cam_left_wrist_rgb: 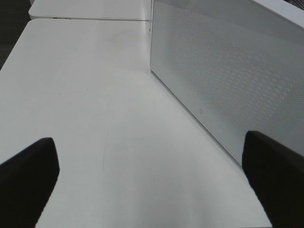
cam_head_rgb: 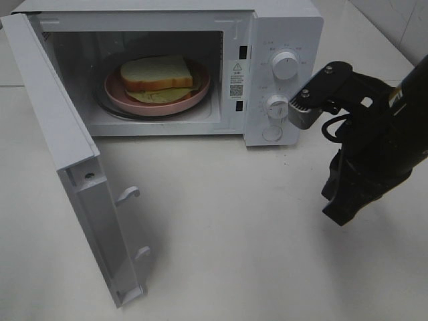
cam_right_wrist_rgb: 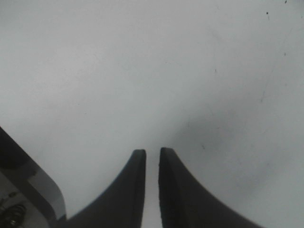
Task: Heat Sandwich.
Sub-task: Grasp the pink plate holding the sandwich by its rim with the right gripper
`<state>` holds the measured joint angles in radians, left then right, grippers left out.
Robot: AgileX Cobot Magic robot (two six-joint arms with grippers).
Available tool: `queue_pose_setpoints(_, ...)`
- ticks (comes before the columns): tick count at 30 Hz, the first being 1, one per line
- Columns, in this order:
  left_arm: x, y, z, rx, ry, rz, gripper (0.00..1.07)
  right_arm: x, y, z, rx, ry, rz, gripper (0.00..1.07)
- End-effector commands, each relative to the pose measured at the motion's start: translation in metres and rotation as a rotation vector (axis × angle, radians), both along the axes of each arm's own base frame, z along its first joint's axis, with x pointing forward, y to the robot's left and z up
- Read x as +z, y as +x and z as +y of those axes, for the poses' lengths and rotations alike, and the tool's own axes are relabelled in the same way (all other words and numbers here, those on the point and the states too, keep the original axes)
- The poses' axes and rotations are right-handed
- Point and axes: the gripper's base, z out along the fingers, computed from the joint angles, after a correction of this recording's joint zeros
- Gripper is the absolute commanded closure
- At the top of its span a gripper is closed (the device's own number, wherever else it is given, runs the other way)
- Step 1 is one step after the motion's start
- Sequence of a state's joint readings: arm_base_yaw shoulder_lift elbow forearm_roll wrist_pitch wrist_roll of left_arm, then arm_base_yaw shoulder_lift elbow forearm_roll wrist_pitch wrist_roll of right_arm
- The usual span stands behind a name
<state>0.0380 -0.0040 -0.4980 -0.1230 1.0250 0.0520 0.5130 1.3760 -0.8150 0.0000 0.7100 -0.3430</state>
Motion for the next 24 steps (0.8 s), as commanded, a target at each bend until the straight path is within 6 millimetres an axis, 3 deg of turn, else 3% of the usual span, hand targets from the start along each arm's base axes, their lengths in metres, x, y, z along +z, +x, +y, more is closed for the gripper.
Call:
queue_pose_setpoints(1, -0.0013, -0.0039, -0.0008, -0.008, -0.013, -0.022, 0.03, 0.0079, 0.0001, -0.0008, 0.214, -0.062, -0.03, 0.94)
queue_pose_setpoints(5, -0.0013, -0.0039, -0.0008, -0.008, -0.013, -0.022, 0.03, 0.0077, -0.0007, -0.0012, 0.371, -0.105, -0.042, 0.94)
queue_pose_setpoints(9, -0.0013, -0.0039, -0.0008, -0.008, -0.013, -0.022, 0.03, 0.0074, -0.0016, -0.0017, 0.642, -0.175, -0.068, 0.92)
queue_pose_setpoints(15, -0.0013, -0.0039, -0.0008, -0.008, -0.013, -0.022, 0.03, 0.0074, -0.0016, -0.0017, 0.806, -0.215, -0.09, 0.88)
queue_pose_setpoints(20, -0.0013, -0.0039, -0.0008, -0.008, -0.013, -0.022, 0.03, 0.0074, -0.001, -0.0027, 0.865, -0.243, -0.1, 0.74)
queue_pose_setpoints(23, -0.0013, -0.0039, -0.0008, -0.008, -0.013, -0.022, 0.03, 0.0076, -0.0003, -0.0024, 0.863, -0.242, -0.109, 0.53)
queue_pose_setpoints(24, -0.0013, -0.0039, -0.0008, -0.008, -0.013, -0.022, 0.03, 0.0076, -0.0006, -0.002, 0.84, -0.232, -0.104, 0.4)
